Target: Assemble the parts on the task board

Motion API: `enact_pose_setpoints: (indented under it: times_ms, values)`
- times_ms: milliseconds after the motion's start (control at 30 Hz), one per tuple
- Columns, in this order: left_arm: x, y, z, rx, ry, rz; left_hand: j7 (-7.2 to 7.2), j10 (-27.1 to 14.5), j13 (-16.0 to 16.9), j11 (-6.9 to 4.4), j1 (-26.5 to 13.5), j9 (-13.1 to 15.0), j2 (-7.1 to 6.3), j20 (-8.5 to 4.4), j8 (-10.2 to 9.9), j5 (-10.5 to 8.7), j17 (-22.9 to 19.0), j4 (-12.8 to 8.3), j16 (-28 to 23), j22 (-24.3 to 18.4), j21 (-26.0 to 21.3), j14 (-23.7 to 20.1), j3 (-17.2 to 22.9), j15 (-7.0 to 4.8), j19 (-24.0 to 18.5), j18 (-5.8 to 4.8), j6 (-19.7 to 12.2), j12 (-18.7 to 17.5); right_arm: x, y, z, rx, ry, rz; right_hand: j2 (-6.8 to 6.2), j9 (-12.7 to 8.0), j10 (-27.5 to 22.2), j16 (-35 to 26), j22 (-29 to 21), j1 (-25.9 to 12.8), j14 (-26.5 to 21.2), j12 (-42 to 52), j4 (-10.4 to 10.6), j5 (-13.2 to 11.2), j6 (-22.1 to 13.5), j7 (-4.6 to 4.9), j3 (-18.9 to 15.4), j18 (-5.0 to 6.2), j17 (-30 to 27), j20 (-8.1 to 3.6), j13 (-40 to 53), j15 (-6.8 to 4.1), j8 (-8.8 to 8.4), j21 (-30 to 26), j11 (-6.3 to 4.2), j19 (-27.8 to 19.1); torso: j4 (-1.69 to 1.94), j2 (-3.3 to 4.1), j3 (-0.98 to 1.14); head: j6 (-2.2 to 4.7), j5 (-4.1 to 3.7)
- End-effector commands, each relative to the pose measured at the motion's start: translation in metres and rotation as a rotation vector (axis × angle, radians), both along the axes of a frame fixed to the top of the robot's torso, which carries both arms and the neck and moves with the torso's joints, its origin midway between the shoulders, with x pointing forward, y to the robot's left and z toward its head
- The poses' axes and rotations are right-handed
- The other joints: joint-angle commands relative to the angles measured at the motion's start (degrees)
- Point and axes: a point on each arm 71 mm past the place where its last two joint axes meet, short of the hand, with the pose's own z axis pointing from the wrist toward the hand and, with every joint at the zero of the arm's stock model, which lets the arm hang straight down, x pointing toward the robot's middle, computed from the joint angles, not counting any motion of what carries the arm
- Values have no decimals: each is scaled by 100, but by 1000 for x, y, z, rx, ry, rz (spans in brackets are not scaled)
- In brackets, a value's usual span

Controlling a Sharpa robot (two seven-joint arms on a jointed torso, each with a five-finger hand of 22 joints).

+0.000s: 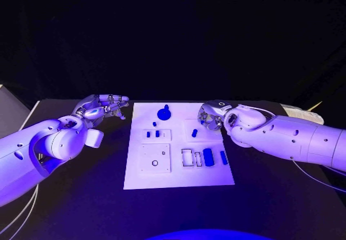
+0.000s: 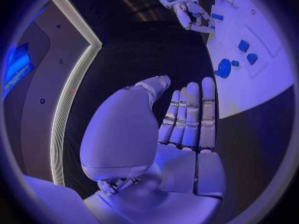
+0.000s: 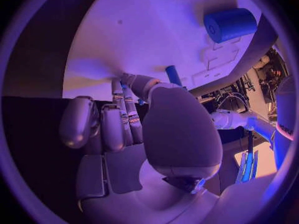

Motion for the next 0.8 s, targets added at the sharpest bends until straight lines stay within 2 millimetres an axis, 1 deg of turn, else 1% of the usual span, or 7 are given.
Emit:
enact_pose_setpoints:
  times_ms: [33, 67, 300, 600, 800]
  values:
    - [0, -1, 1, -8, 0, -6, 20, 9, -5, 4, 58, -9, 18, -27, 21, 17, -5, 22, -27, -5, -22, -28, 25, -1, 17, 89, 25, 19, -4, 5, -6, -24, -17, 8, 127, 28, 111, 64, 124, 101, 282, 22, -88, 15, 43, -6, 114, -54, 40, -25, 28, -36, 50, 98, -43, -1, -1, -1, 1, -7, 3]
    - [0, -1, 1, -8, 1, -6, 22, 3, -8, 5, 62, -9, 18, -28, 21, 17, -7, 21, -31, -7, -25, -22, 26, -1, 23, 89, 26, 16, -4, 5, -4, -13, -39, 4, 132, 48, 177, 52, 213, 80, 275, 46, -127, -6, 60, -18, 140, -67, 4, -31, 58, -47, 72, 168, -60, 14, 1, 0, 0, -9, 1]
    - [0, -1, 0, -7, 2, -6, 25, -13, -16, 9, 72, -10, 15, -29, 21, 16, -12, 18, -38, -12, -29, -11, 27, 0, 34, 89, 26, 8, -6, 6, 2, 40, -104, -7, 132, 65, 205, 61, 259, 54, 274, 49, -155, -15, 72, -27, 160, -73, 0, -37, 78, -54, 90, 204, -69, 19, 0, -4, 1, -1, -2]
    - [0, 2, -1, -4, 4, 0, 28, -32, -25, 14, 76, -10, 13, -30, 22, 16, -17, 18, -46, -17, -34, -2, 26, 3, 45, 88, 28, -2, -11, 1, 8, 101, -130, -22, 127, 74, 213, 69, 275, 37, 275, 47, -170, -16, 79, -30, 169, -75, 2, -39, 87, -57, 99, 218, -72, 21, -5, -8, -1, 8, -5]
    - [0, 3, -2, -2, 7, 2, 30, -54, -35, 18, 84, -10, 9, -30, 24, 16, -23, 15, -56, -23, -40, 6, 25, 5, 55, 88, 30, -15, -13, -2, 15, 140, -132, -33, 125, 76, 214, 70, 283, 33, 275, 47, -173, -17, 81, -31, 171, -77, 0, -40, 89, -58, 101, 224, -73, 22, -8, -7, 2, 25, -10]
